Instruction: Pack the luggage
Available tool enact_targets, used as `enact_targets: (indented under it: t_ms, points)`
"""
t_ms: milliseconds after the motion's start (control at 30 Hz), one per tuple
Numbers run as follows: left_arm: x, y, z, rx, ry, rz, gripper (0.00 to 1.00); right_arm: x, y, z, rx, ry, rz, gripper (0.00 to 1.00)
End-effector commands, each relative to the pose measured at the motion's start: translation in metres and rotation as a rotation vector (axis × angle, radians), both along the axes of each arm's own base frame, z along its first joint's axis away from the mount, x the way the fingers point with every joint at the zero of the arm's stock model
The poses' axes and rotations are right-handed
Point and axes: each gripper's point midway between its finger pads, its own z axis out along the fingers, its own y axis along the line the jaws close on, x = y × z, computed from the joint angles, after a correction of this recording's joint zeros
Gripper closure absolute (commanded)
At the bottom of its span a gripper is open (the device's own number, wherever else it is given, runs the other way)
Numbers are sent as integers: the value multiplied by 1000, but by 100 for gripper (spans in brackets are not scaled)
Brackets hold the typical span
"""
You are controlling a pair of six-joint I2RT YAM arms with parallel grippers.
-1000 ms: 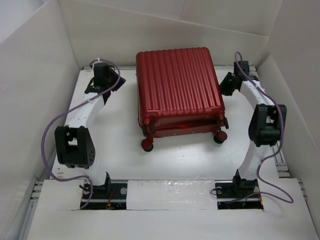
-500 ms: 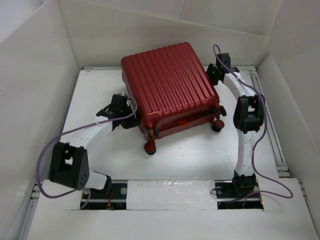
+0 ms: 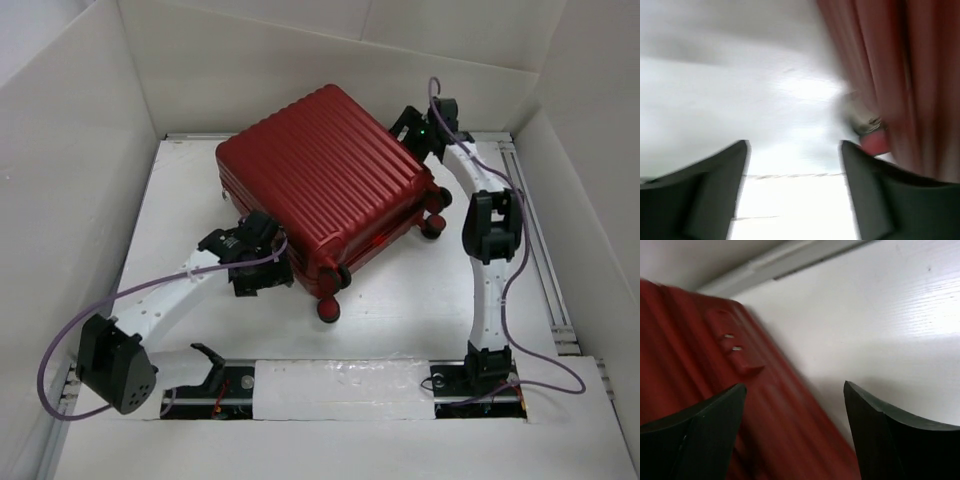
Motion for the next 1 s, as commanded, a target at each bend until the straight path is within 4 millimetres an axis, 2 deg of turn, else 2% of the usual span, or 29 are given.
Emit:
enact_targets:
  t_ms: [0, 33, 100, 133, 167, 200, 233, 267, 300, 333, 367, 400, 433, 467, 500, 533, 567, 600, 633, 667, 700, 733, 767, 800, 833, 867, 900, 933, 967]
  points:
    - [30, -8, 69, 58, -351, -280, 19, -57, 69, 180, 263, -219, 276, 13]
    - [28, 9, 75, 119, -369, -245, 15, -57, 57, 192, 273, -231, 261, 9]
    - [38, 31, 107, 175, -507, -170, 10, -57, 27, 214, 267, -249, 211, 5]
    - [44, 35, 143, 127, -647, -109, 7, -63, 18, 234, 265, -287, 201, 2]
    - [49, 39, 167, 107, -729, -63, 3, -67, 11, 246, 263, -310, 192, 0]
    - [57, 46, 193, 84, -811, -2, 0, -71, 5, 250, 253, -314, 187, 0]
    - [67, 53, 211, 66, -863, 57, 0, -72, -5, 251, 237, -322, 166, 0]
    - [82, 50, 226, 38, -903, 102, 0, -84, -8, 264, 219, -341, 156, 0]
    - [95, 50, 232, 34, -908, 140, 0, -92, -13, 264, 179, -343, 149, 0]
    - [107, 46, 259, 2, -953, 171, 0, -98, -14, 263, 143, -345, 121, 0]
    - [135, 36, 254, 4, -932, 182, 0, -107, -15, 238, 113, -288, 105, 3]
    - [151, 34, 262, -8, -938, 205, 1, -131, -18, 259, 85, -335, 92, 16]
    - [163, 24, 295, -98, -986, 173, 4, -146, -16, 255, 63, -333, 81, 30]
    - [202, 40, 290, -112, -968, 238, 9, -171, -27, 247, 30, -343, 17, 68]
    - [219, 50, 298, -132, -983, 247, 9, -188, -33, 240, 27, -325, -16, 86]
    - [230, 47, 332, -239, -1033, 223, 17, -204, -30, 239, 27, -339, -26, 97]
    - [268, 78, 317, -233, -1002, 286, 21, -217, -37, 233, 12, -341, -72, 100]
    - [283, 89, 323, -260, -1008, 315, 25, -235, -38, 199, -10, -281, -80, 100]
    - [300, 101, 324, -284, -1008, 342, 31, -265, -41, 208, -14, -303, -86, 100]
    - [312, 107, 344, -330, -1040, 349, 45, -283, -36, 196, -26, -272, -68, 100]
    - [350, 129, 307, -325, -966, 402, 52, -298, -36, 167, -49, -201, -61, 100]
    - [363, 134, 296, -353, -928, 405, 60, -315, -38, 159, -59, -183, -56, 100]
    - [376, 136, 293, -392, -935, 393, 62, -332, -37, 135, -72, -93, -43, 100]
    - [391, 141, 264, -437, -883, 407, 67, -343, -32, 119, -79, -49, -26, 100]
    - [400, 142, 254, -445, -883, 412, 73, -356, -31, 84, -94, 34, -17, 100]
    - [408, 148, 236, -436, -855, 428, 76, -364, -26, 73, -71, 71, -14, 100]
    - [423, 150, 211, -421, -824, 427, 76, -375, -21, 51, -79, 126, 5, 100]
    - [427, 154, 196, -422, -799, 431, 76, -376, -16, 47, -70, 128, 17, 100]
    - [433, 152, 191, -437, -812, 412, 76, -374, -12, 39, -76, 138, 13, 100]
